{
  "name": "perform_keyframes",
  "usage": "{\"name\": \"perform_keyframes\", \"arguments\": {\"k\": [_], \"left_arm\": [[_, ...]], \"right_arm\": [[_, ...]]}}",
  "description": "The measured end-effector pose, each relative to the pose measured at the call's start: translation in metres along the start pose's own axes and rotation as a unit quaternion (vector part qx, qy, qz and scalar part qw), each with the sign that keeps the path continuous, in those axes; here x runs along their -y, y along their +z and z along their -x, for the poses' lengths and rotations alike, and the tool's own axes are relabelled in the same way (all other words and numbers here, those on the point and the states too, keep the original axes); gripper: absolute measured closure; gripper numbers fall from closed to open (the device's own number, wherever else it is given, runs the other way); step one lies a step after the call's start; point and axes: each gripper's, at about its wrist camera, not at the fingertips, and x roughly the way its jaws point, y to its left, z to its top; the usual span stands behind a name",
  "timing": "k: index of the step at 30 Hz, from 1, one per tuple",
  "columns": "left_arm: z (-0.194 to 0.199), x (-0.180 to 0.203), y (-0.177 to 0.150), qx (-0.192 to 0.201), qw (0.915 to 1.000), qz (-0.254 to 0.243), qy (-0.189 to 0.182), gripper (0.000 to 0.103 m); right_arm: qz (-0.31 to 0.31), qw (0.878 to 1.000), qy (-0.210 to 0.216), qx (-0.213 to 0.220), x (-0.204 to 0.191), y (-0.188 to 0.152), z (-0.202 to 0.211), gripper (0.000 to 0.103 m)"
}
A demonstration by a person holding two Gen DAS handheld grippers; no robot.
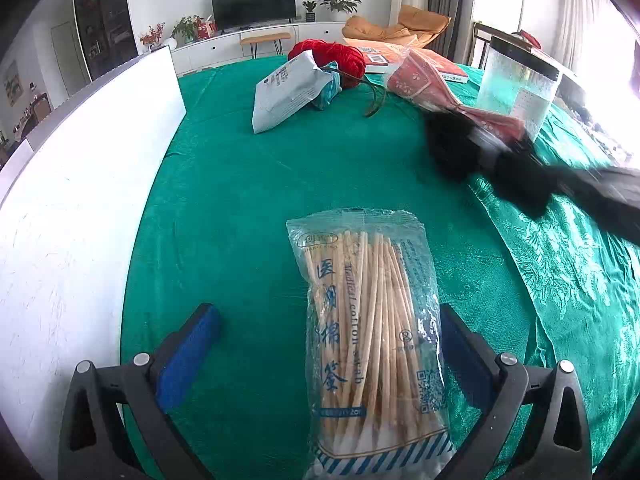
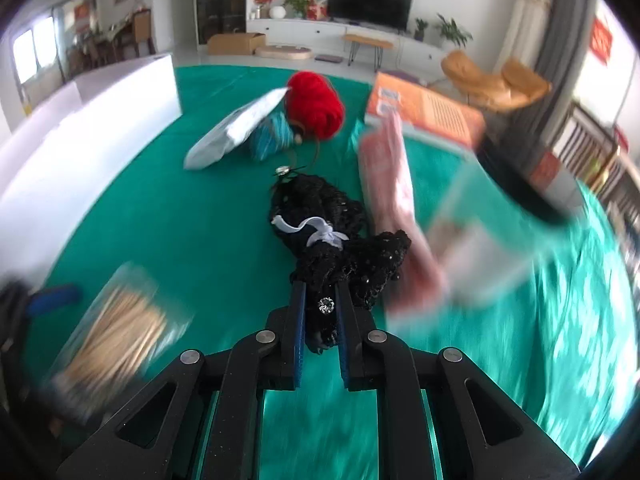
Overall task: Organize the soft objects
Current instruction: 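Grasp the black knitted hat with right tool while left tool holds swab bag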
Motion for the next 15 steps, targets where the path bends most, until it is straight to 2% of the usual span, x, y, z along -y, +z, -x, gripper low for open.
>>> {"name": "perform_keyframes", "arguments": {"k": [3, 7, 9, 12, 14, 15], "left_arm": [[0.000, 0.000, 0.000, 0.000, 1.0000, 0.000, 0.000, 0.000], [0.000, 0.000, 0.000, 0.000, 1.0000, 0.000, 0.000, 0.000], [0.000, 0.000, 0.000, 0.000, 1.0000, 0.000, 0.000, 0.000], [0.000, 0.000, 0.000, 0.000, 1.0000, 0.000, 0.000, 0.000], [0.000, 0.000, 0.000, 0.000, 1.0000, 0.000, -0.001, 0.000], [0.000, 0.000, 0.000, 0.000, 1.0000, 0.000, -0.001, 0.000]], "right_arm": [[-0.042, 0.999, 0.002, -0.008, 0.020, -0.046, 0.036, 0.088], [-0.075, 0.994, -0.082, 0.000, 0.053, -0.092, 0.060, 0.088], [-0.131, 0.985, -0.111, 0.010, 0.083, -0.099, 0.059, 0.088], [-0.236, 0.960, -0.134, 0.060, 0.133, -0.095, 0.060, 0.088], [-0.308, 0.935, -0.141, 0.107, 0.158, -0.095, 0.061, 0.088], [-0.334, 0.923, -0.146, 0.121, 0.163, -0.097, 0.060, 0.083]]}}
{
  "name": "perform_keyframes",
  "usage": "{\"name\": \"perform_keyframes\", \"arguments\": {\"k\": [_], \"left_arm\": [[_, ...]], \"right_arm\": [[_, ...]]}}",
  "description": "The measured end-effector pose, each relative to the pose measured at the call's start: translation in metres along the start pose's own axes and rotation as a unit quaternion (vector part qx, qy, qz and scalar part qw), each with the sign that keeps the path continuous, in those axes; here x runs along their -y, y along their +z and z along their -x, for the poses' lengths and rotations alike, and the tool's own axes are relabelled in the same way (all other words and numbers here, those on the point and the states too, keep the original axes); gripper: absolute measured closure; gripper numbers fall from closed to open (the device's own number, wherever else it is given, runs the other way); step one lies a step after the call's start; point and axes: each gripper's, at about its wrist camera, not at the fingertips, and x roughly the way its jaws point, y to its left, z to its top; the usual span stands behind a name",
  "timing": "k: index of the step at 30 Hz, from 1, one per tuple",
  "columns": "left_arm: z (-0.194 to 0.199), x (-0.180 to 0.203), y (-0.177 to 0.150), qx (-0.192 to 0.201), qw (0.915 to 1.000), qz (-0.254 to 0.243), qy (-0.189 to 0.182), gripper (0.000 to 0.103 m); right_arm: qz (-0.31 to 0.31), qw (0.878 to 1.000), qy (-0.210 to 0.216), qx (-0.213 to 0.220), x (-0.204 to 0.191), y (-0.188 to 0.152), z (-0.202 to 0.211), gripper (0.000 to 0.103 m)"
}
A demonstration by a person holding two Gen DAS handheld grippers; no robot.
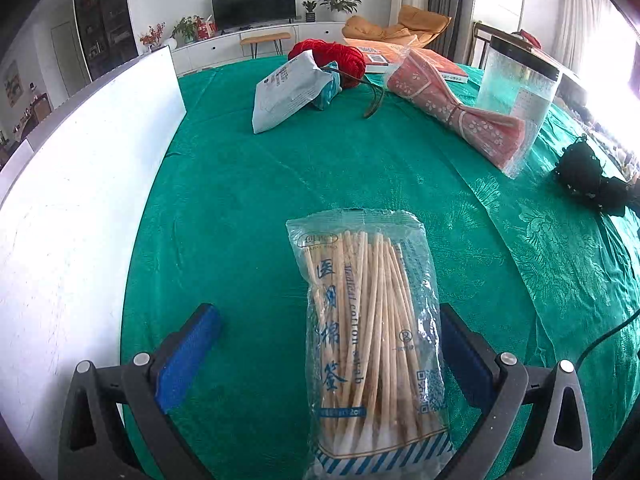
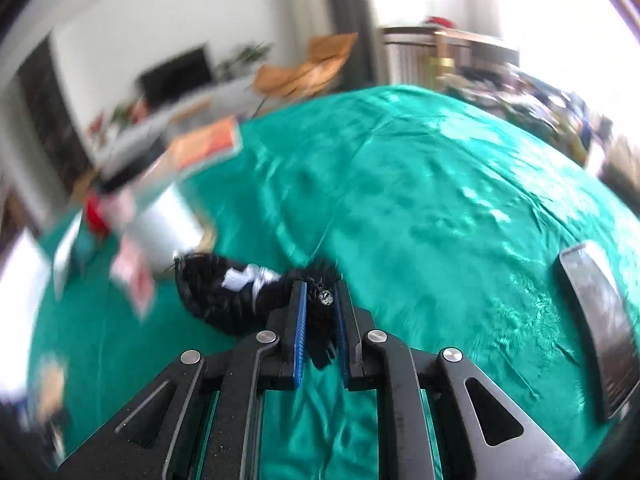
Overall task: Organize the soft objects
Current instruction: 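Grasp the black knitted hat with right tool while left tool holds swab bag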
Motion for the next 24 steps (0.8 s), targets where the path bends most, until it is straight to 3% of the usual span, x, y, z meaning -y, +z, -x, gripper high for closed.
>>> {"name": "perform_keyframes", "arguments": {"k": [2, 3, 5, 9, 17, 24], "left_arm": [[0.000, 0.000, 0.000, 0.000, 1.0000, 0.000, 0.000, 0.000], [0.000, 0.000, 0.000, 0.000, 1.0000, 0.000, 0.000, 0.000], [0.000, 0.000, 0.000, 0.000, 1.0000, 0.000, 0.000, 0.000], [0.000, 0.000, 0.000, 0.000, 1.0000, 0.000, 0.000, 0.000], [0.000, 0.000, 0.000, 0.000, 1.0000, 0.000, 0.000, 0.000], [0.000, 0.000, 0.000, 0.000, 1.0000, 0.000, 0.000, 0.000]], "right_arm": [[-0.023, 1.000, 0.004, -0.011, 0.002, 0.000, -0.009, 0.076], [-0.019, 1.000, 0.005, -0.023, 0.000, -0.003, -0.010, 0.056], [0.000, 1.000, -0.010, -0.007, -0.003, -0.012, 0.003, 0.031], [-0.015, 0.999, -0.031, 0.022, 0.009, -0.031, 0.032, 0.031], [-0.057, 0.996, -0.055, -0.044, 0.032, -0.043, 0.022, 0.032], [-0.057, 0.996, -0.051, -0.047, 0.037, -0.046, 0.019, 0.028]]}}
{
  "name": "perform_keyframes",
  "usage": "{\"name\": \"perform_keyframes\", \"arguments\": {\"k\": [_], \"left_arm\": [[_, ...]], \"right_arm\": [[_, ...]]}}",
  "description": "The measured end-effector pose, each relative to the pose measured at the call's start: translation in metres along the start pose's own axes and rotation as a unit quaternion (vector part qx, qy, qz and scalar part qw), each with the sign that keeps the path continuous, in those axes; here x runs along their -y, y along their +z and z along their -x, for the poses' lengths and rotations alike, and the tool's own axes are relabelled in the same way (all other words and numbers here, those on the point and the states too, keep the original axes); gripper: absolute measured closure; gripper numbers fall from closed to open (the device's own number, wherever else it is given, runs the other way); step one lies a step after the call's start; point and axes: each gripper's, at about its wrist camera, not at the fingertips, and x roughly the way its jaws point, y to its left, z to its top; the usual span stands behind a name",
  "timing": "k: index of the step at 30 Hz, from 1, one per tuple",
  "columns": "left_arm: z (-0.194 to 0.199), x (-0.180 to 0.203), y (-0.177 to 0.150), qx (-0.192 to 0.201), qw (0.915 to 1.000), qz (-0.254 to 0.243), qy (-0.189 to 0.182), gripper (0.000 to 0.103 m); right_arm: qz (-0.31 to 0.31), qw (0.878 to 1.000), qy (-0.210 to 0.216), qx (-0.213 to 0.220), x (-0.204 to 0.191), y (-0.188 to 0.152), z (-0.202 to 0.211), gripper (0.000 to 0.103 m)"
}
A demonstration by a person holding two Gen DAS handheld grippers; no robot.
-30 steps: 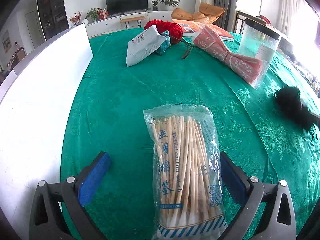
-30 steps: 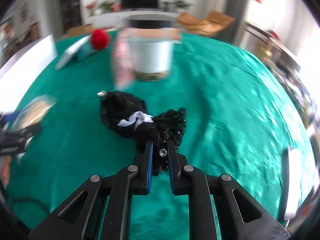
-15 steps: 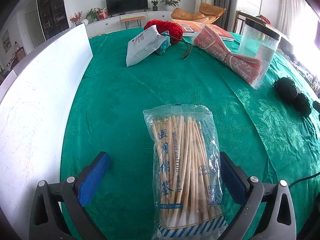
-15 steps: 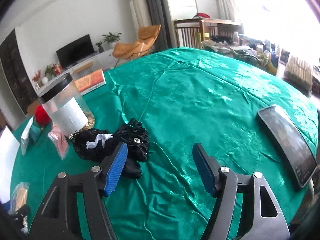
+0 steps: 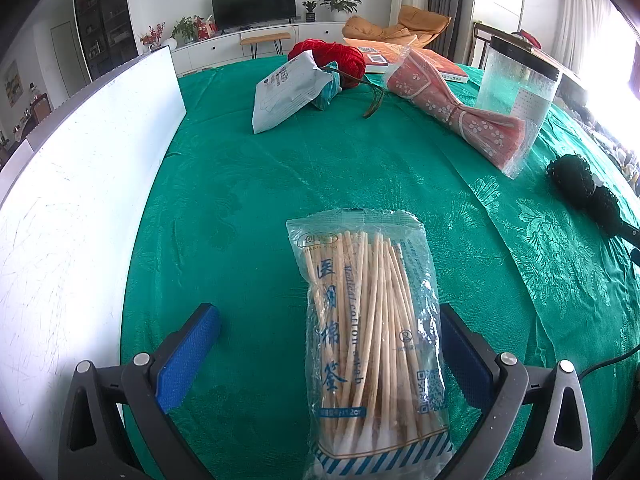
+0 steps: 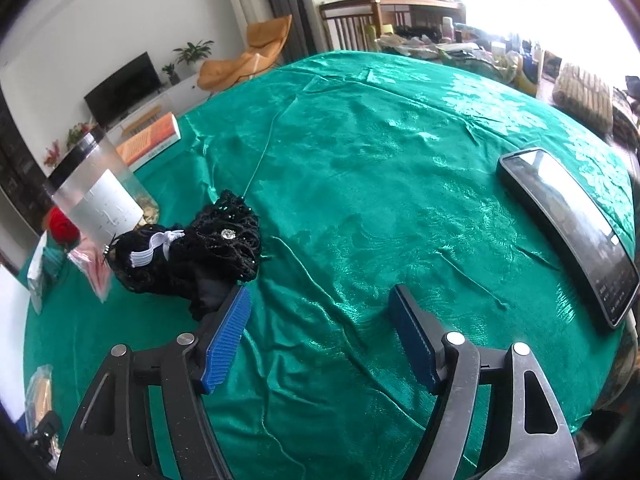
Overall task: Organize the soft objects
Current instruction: 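Grasp the black knitted hat with right tool while left tool holds swab bag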
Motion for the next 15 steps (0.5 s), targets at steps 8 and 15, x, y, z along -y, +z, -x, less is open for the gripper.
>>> {"name": "perform_keyframes", "arguments": {"k": [8, 15], "left_arm": [[0.000, 0.004, 0.002, -0.017, 0.9998, -0.007, -0.008, 0.000], [0.001, 0.018, 0.006, -0.051, 0.9974, -0.042, -0.030, 0.008]], "right_arm": [[0.114, 0.984, 0.120, 0.058, -0.023, 0.027, 0.031, 0.026], [0.442, 0.893, 0.057, -0.068, -0.118, 0.018, -0.042, 0.061]]}}
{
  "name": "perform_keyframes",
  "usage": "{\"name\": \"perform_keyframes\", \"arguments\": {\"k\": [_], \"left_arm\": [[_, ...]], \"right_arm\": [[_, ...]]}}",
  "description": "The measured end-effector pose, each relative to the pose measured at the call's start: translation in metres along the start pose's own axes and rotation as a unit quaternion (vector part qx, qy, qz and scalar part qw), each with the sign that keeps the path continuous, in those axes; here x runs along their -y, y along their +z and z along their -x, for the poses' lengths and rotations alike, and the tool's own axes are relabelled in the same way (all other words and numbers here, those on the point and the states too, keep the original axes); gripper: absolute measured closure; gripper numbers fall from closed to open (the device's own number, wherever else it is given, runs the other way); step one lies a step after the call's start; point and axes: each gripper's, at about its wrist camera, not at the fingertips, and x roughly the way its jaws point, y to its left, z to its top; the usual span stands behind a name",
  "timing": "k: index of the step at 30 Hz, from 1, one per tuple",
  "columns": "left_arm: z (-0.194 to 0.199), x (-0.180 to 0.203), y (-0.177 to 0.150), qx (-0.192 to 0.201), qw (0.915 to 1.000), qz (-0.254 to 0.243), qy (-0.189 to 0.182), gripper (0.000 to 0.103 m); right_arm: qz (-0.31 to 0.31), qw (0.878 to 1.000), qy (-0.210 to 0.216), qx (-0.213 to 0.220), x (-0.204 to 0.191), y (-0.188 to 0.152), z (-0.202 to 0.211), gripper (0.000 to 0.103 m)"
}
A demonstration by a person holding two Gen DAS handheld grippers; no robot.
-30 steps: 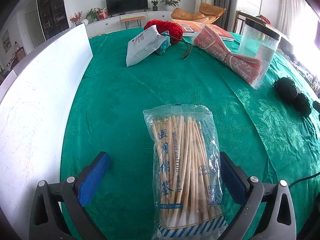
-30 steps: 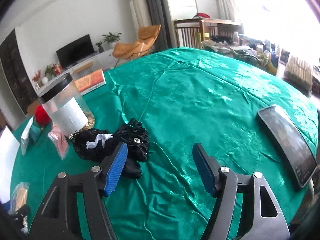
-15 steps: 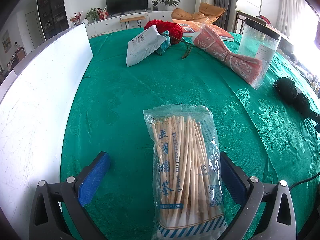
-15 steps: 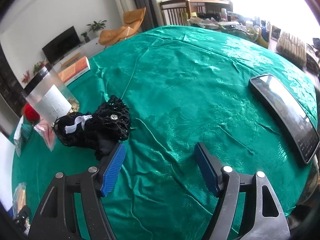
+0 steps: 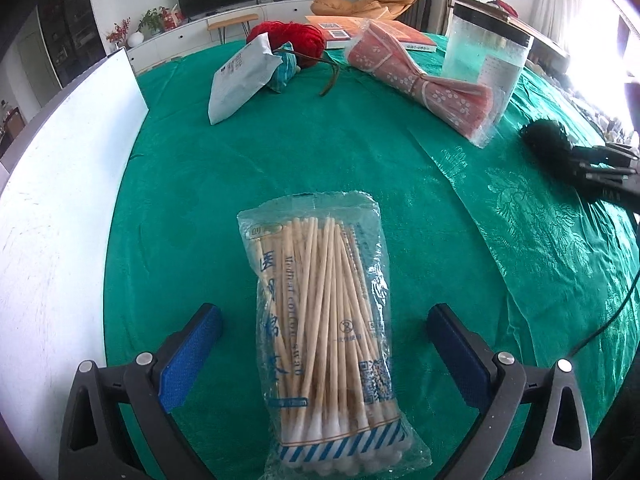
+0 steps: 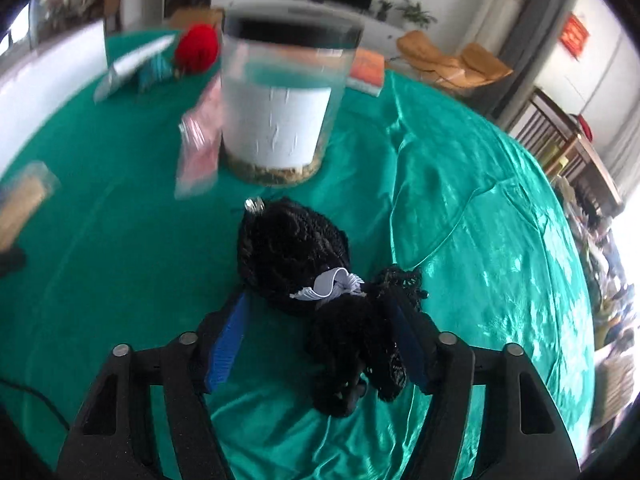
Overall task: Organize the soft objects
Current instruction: 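Grasp the black knitted hat with right tool while left tool holds swab bag, then carry swab bag and black hat over the white box and open both tools, then return both tools to the table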
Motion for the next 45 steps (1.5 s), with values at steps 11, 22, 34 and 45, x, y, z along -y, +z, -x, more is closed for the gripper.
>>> {"name": "perform_keyframes", "arguments": {"k": [11, 22, 34, 45], "left_arm": [[0.032, -0.029, 0.019, 0.048, 0.9904, 0.095, -0.089, 0.071], [0.189, -0.145, -0.002, 0.165, 0.9703, 0.165, -0.065, 0.070], [0.209, -0.248, -0.086, 0.156, 0.9391, 0.269, 0.147, 0.000], [0.179, -0.134, -0.036, 0.171, 0.9684, 0.182, -0.012, 0.000]], "right_arm": [[-0.386, 0.915, 0.102, 0.065, 0.124, -0.003, 0.041, 0.065], [-0.245, 0.898, 0.341, 0.132, -0.048, 0.085, 0.170, 0.064], [-0.092, 0.867, 0.486, 0.055, -0.247, 0.106, 0.162, 0.038], [-0.162, 0.986, 0.016, 0.048, -0.129, -0.014, 0.043, 0.034]]}}
